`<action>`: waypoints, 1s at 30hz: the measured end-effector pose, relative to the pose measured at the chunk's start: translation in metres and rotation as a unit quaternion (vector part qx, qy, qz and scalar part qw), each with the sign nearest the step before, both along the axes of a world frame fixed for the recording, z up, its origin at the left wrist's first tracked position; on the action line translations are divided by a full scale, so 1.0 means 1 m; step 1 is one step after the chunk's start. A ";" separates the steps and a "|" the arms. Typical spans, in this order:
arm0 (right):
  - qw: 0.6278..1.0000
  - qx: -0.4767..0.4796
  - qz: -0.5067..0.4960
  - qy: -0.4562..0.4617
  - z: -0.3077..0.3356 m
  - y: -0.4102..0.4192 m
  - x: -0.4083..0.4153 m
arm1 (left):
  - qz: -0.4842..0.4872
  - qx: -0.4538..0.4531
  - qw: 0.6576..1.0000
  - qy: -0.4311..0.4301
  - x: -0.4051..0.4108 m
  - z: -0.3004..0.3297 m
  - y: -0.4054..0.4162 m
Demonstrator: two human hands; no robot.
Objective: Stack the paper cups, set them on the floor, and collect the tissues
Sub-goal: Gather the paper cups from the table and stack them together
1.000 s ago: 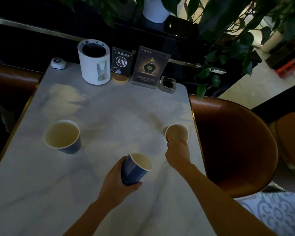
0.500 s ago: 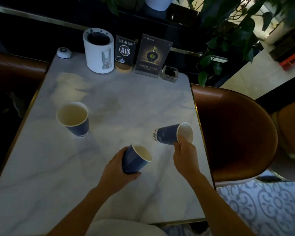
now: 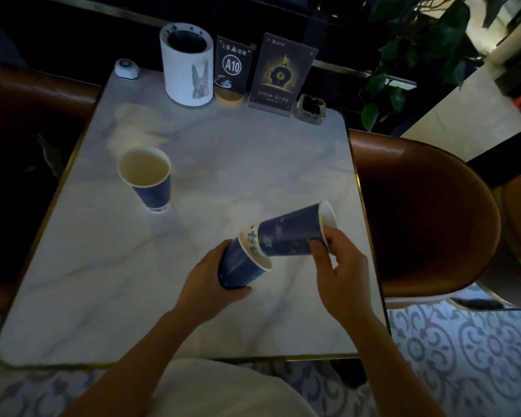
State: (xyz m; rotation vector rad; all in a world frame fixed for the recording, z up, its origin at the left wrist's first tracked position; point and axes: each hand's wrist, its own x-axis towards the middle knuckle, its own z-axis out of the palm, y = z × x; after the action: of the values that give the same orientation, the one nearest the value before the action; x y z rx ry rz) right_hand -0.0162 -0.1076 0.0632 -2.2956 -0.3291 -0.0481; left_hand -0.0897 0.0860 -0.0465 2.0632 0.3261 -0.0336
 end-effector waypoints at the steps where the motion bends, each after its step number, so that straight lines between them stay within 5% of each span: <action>1: 1.000 0.004 0.004 0.000 0.000 0.001 -0.002 | 0.003 0.003 1.000 0.004 -0.001 0.001 0.000; 11: 0.998 0.016 0.022 0.065 -0.004 0.007 -0.009 | -0.047 0.001 0.999 0.017 0.000 0.012 -0.005; 15: 0.987 -0.064 0.085 0.121 -0.020 0.026 -0.025 | -0.053 -0.048 0.997 -0.014 0.005 0.026 -0.014; 19: 0.991 -0.085 0.101 0.038 -0.022 0.040 -0.030 | -0.050 -0.070 0.995 -0.042 0.010 0.033 -0.013; 30: 0.987 -0.103 0.121 0.009 -0.013 0.048 -0.027 | -0.037 -0.103 0.992 -0.061 0.006 0.040 -0.007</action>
State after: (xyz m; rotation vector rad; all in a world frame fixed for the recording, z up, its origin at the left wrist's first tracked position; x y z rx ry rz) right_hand -0.0436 -0.0599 0.0503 -2.4394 -0.6265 0.1346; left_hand -0.0832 0.0794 -0.0069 1.8631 0.1640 0.0130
